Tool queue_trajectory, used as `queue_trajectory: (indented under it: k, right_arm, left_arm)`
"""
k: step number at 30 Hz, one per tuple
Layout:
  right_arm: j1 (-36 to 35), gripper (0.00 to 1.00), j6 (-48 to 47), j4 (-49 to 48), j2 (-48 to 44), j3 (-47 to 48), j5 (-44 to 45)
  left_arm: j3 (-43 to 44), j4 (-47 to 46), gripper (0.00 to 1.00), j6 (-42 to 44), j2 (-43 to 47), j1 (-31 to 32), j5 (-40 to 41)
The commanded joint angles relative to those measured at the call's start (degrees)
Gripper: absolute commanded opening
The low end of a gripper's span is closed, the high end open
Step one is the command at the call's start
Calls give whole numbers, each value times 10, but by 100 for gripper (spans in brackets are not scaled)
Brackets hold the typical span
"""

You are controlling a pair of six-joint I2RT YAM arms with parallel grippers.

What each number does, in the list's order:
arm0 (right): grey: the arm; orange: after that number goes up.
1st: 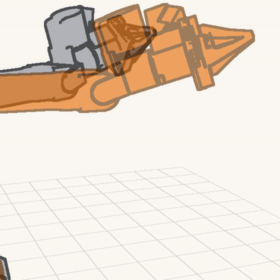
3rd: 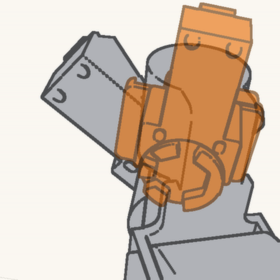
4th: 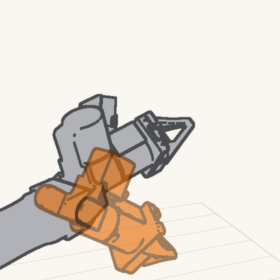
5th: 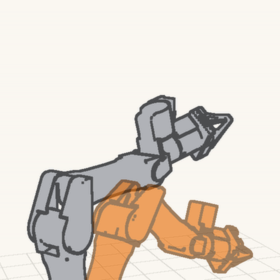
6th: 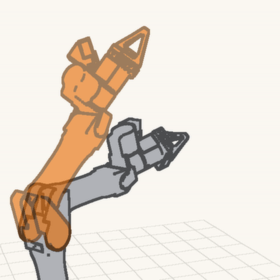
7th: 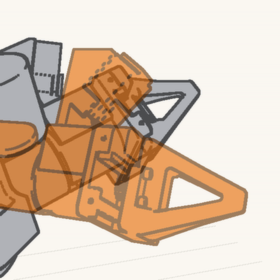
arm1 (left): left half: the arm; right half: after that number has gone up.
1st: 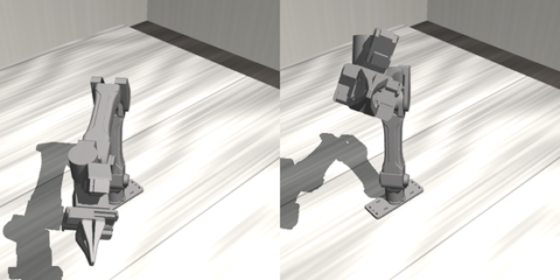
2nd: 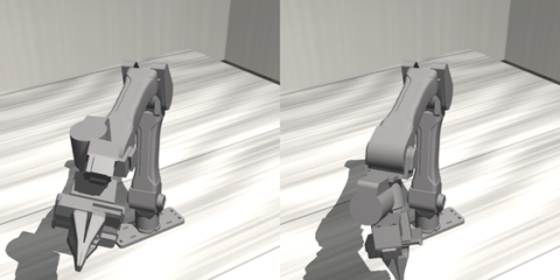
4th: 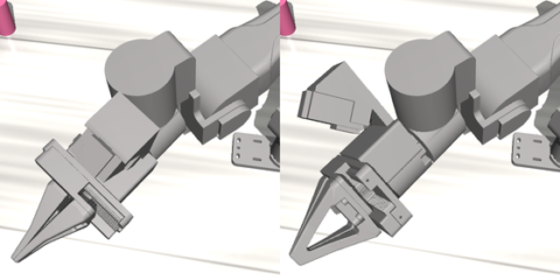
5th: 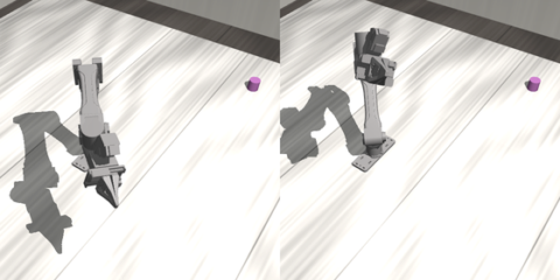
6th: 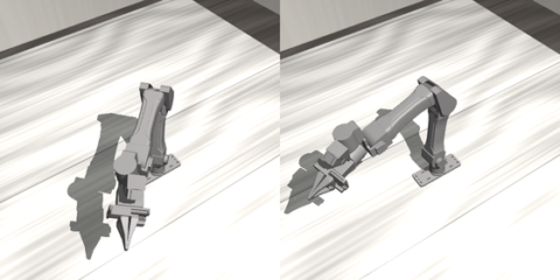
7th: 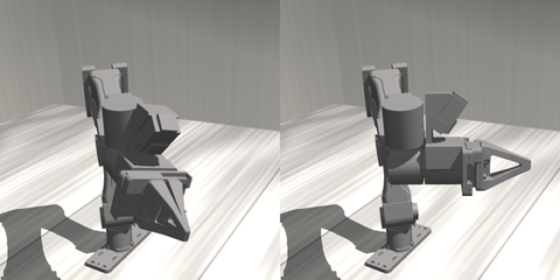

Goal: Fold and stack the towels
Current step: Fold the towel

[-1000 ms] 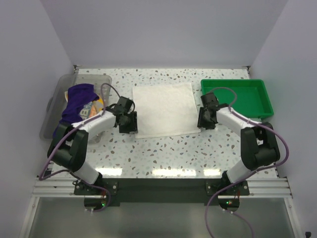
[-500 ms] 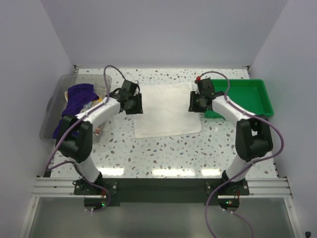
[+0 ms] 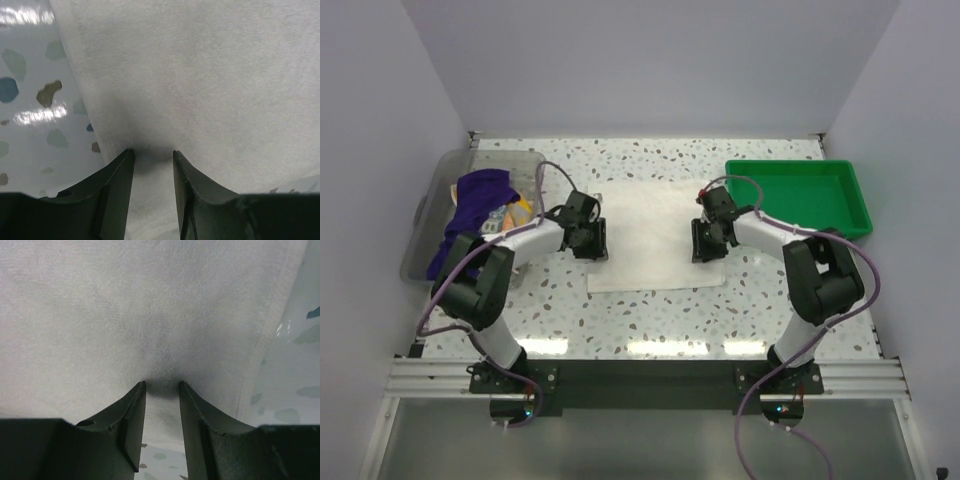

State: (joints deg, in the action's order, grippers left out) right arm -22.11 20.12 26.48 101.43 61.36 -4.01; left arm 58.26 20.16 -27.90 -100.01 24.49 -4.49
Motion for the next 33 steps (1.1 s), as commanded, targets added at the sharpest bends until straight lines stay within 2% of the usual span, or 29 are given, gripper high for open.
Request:
queue_trajectory:
  k: [1,3,5,8,9,12,15,16,18,20,23,33]
  right_arm:
    - [-38,38,12,81,-20,-76,-6]
    - [-43,38,9,91,-59,-92,-21]
    - [-43,39,-8,109,-90,-85,-17]
    - [-43,40,-73,125,-127,-11,20]
    - [-43,40,-118,125,-131,12,33]
    - [-43,43,-221,105,-120,92,85]
    - [-41,50,-306,68,-84,151,102]
    - [-41,53,-324,62,-57,177,103]
    - [-40,54,-366,50,-27,208,104]
    - [-39,56,-405,58,24,259,108]
    - [-28,56,-462,67,75,314,106]
    - [1,56,-544,116,166,401,52]
  left_arm:
    - [-90,55,43,-8,37,9,-39]
    - [-113,60,45,-6,67,10,-41]
    - [-111,73,52,-1,112,10,-20]
    - [-46,86,61,20,140,9,43]
    - [-31,84,63,32,140,8,88]
    - [42,64,66,96,114,-1,122]
    - [104,16,67,188,63,-4,200]
    - [113,1,69,215,54,-4,203]
    - [116,-58,70,304,34,-5,201]
    - [148,-61,72,381,11,-6,197]
    - [189,-46,73,448,-33,-17,162]
    - [253,-30,73,513,-112,-46,52]
